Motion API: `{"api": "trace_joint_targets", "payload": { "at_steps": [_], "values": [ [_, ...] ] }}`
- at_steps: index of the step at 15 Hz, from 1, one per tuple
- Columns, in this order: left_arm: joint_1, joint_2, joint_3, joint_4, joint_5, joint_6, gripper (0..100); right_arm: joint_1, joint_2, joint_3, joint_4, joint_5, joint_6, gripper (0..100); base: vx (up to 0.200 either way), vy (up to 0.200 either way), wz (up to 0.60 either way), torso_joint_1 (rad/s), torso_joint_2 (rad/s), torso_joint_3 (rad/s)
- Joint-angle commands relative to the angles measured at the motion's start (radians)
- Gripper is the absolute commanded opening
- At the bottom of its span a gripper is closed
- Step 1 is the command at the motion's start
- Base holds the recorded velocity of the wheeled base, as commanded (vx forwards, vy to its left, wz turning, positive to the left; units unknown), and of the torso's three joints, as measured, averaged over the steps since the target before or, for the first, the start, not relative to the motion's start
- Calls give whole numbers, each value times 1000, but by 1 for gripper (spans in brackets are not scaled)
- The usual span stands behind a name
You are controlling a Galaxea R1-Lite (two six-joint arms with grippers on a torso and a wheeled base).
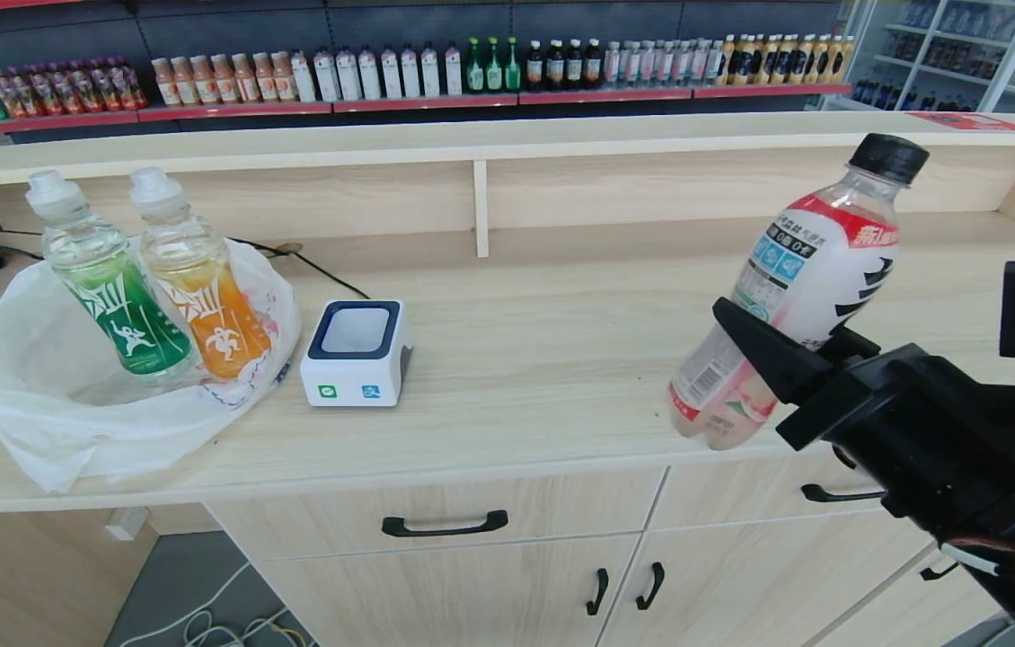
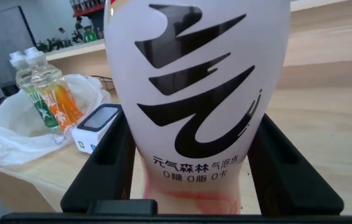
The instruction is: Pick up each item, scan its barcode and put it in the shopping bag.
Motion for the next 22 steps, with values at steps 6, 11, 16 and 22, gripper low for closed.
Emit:
{"api": "trace_joint_targets", "payload": {
  "at_steps": [6,11,16,22],
  "values": [
    [0,0,0,0,1,0,100,88,-96,49,-1,-40,122,0,0,0,0,0,0,0],
    [0,0,0,0,0,0,100,208,-123,43,-1,-39,326,0,0,0,0,0,0,0],
    [0,0,0,0,1,0,100,265,-163,80,-1,9,458,0,0,0,0,0,0,0],
    [0,0,-1,0,1,0,100,309,-203,37,-1,9,539,0,0,0,0,0,0,0]
  ]
}}
